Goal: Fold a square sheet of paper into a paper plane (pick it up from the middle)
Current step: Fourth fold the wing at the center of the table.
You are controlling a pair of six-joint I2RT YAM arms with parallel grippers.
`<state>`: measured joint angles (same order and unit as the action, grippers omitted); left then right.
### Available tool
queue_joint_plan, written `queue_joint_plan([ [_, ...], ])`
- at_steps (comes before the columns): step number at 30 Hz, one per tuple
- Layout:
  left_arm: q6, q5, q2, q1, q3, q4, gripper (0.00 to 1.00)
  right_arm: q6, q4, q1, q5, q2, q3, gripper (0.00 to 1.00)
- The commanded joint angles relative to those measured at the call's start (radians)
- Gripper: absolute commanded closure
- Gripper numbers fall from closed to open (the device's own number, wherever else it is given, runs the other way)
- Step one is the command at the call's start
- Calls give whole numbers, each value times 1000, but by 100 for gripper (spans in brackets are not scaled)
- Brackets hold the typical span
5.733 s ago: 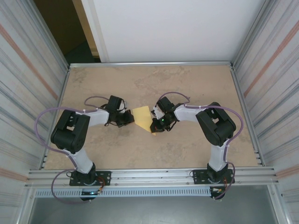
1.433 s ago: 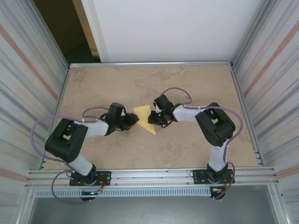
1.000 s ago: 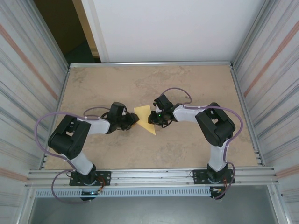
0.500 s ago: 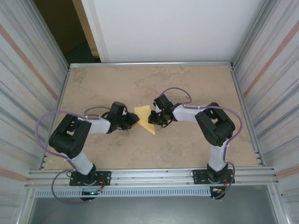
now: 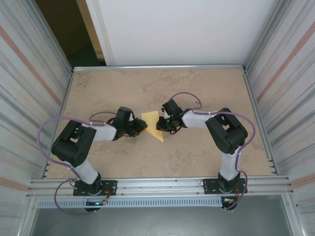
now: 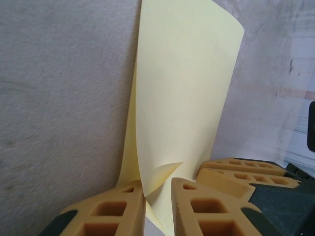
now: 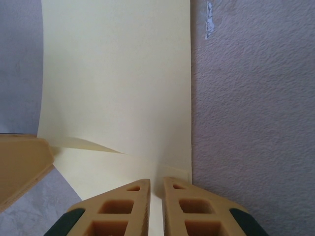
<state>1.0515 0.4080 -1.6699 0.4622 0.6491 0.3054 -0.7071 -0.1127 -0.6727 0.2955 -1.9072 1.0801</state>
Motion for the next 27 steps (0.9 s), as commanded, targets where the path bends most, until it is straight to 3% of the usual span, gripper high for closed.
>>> queue_joint_plan([
  [1, -30, 43, -18, -2, 25, 29, 80, -14, -39, 5, -10, -28, 1, 84],
  [10, -41, 42, -24, -3, 35, 5, 84, -12, -16, 7, -4, 1, -13, 80],
  [18, -32, 25, -6, -14, 35, -5, 93, 21, -24, 19, -76, 107, -19, 68],
  [24, 14, -40, 52, -12, 53, -56, 93, 266, 12, -33, -295, 222, -76, 58],
  [27, 50, -81, 69, -7, 61, -74, 93, 388, 90, -75, -323, 258, -126, 56],
])
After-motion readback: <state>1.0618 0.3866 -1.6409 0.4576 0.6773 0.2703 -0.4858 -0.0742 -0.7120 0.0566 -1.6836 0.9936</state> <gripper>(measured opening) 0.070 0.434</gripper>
